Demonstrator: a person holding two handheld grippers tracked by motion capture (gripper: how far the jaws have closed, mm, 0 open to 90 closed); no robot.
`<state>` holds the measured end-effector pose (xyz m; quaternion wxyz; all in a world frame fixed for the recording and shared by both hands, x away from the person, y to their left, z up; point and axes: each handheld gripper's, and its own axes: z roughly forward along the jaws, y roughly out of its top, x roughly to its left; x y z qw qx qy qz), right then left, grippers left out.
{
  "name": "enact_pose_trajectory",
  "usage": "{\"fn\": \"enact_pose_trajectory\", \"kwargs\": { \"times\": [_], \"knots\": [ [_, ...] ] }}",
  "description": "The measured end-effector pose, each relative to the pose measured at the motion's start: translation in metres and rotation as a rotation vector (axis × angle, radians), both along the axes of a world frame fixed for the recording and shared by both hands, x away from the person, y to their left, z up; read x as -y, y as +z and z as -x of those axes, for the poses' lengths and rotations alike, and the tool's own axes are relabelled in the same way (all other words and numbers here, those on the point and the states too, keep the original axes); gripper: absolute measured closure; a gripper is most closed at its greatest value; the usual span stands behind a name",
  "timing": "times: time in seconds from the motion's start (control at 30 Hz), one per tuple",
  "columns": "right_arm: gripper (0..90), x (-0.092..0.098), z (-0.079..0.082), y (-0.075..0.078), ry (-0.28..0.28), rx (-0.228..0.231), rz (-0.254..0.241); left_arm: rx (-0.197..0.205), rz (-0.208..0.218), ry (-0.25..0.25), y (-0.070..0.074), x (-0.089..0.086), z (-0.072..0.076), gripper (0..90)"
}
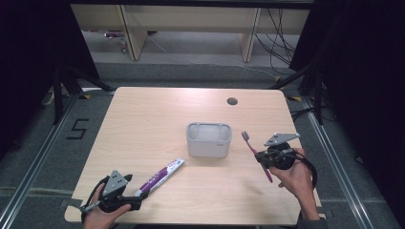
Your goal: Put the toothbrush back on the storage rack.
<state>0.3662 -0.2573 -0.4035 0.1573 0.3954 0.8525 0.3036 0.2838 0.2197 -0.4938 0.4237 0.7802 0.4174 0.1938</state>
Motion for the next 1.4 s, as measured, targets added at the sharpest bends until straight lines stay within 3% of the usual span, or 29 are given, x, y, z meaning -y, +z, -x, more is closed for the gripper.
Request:
{"fn": "enact_pose_trajectory", "kwargs": {
  "times": [0.1,0.27,0.3,0.33,0.37,0.4,0.43,0.47,0.5,0.53,0.57,0.67,0.8,0.83,0.87,0.97,1.0,1.07,1.1,1.13,1.27,1.33,1.37,1.4],
  "knots": [
    [81.5,0.002,-0.005,0.009,0.003,0.040,-0.044,-0.001,-0.003,-0.006,0.000,-0.001,0.000,15.9],
    [81.4,0.001,-0.011,0.015,0.008,0.047,-0.081,0.000,0.001,-0.001,0.000,0.000,0.000,15.9],
    [81.5,0.002,-0.013,0.015,0.027,0.081,-0.078,-0.001,0.002,-0.004,0.000,0.000,0.000,15.9],
    [81.5,0.000,-0.012,0.016,0.007,0.054,-0.105,-0.001,-0.005,-0.010,0.000,-0.001,-0.001,15.9],
    [81.5,0.000,-0.013,0.017,0.008,0.070,-0.123,0.000,0.000,-0.007,0.000,0.000,-0.001,15.9],
    [81.5,0.000,-0.013,0.019,0.000,0.058,-0.134,-0.002,-0.005,-0.007,0.000,-0.001,-0.001,15.9],
    [81.5,0.001,-0.015,0.018,0.012,0.088,-0.139,-0.002,-0.005,-0.007,0.000,-0.001,-0.001,15.9],
    [81.5,0.001,-0.015,0.018,0.012,0.088,-0.139,-0.002,-0.006,-0.005,0.000,-0.001,0.000,15.9],
    [81.5,0.001,-0.018,0.019,0.020,0.125,-0.148,-0.001,-0.006,-0.004,0.000,-0.001,0.000,15.9],
    [81.5,0.001,-0.018,0.019,0.020,0.125,-0.148,-0.001,-0.006,-0.004,0.000,-0.001,0.000,15.9],
    [81.5,-0.001,-0.017,0.020,0.001,0.088,-0.182,-0.003,-0.005,-0.003,0.000,-0.001,0.000,15.9],
    [81.5,-0.002,-0.021,0.021,0.008,0.125,-0.209,0.000,0.003,-0.006,-0.001,0.000,-0.001,15.9],
    [81.5,-0.002,-0.023,0.023,-0.003,0.132,-0.242,-0.002,-0.004,-0.008,0.000,-0.001,-0.001,15.9],
    [81.5,-0.003,-0.024,0.023,-0.005,0.152,-0.252,-0.002,-0.005,-0.008,0.000,-0.001,-0.001,15.9],
    [81.5,-0.003,-0.024,0.024,-0.007,0.140,-0.263,-0.002,-0.004,-0.008,0.000,-0.001,-0.001,15.9],
    [81.5,-0.003,-0.027,0.024,-0.009,0.196,-0.294,-0.001,-0.006,-0.011,0.000,0.000,-0.001,15.9],
    [81.5,-0.003,-0.026,0.025,-0.011,0.179,-0.315,-0.001,-0.003,-0.012,-0.001,0.000,-0.001,15.9],
    [81.5,-0.003,-0.027,0.025,-0.011,0.196,-0.314,-0.001,-0.003,-0.011,-0.001,0.000,-0.001,15.9],
    [81.5,-0.004,-0.027,0.026,-0.033,0.193,-0.355,-0.001,-0.005,-0.010,0.000,-0.001,-0.001,15.9],
    [81.5,-0.004,-0.029,0.027,-0.012,0.200,-0.353,-0.001,-0.005,-0.010,0.000,-0.001,-0.001,15.9],
    [81.5,-0.005,-0.031,0.028,-0.016,0.221,-0.357,-0.001,-0.006,-0.009,0.000,0.000,-0.001,15.9],
    [81.4,-0.007,-0.032,0.028,-0.016,0.207,-0.371,0.000,-0.004,-0.012,-0.001,0.000,-0.001,15.9],
    [81.5,-0.011,-0.033,0.027,-0.025,0.212,-0.412,-0.001,-0.004,-0.010,0.000,0.000,-0.001,15.9],
    [81.5,-0.010,-0.035,0.028,-0.019,0.231,-0.398,-0.001,-0.006,-0.009,0.000,0.000,-0.001,15.9]
  ]
}}
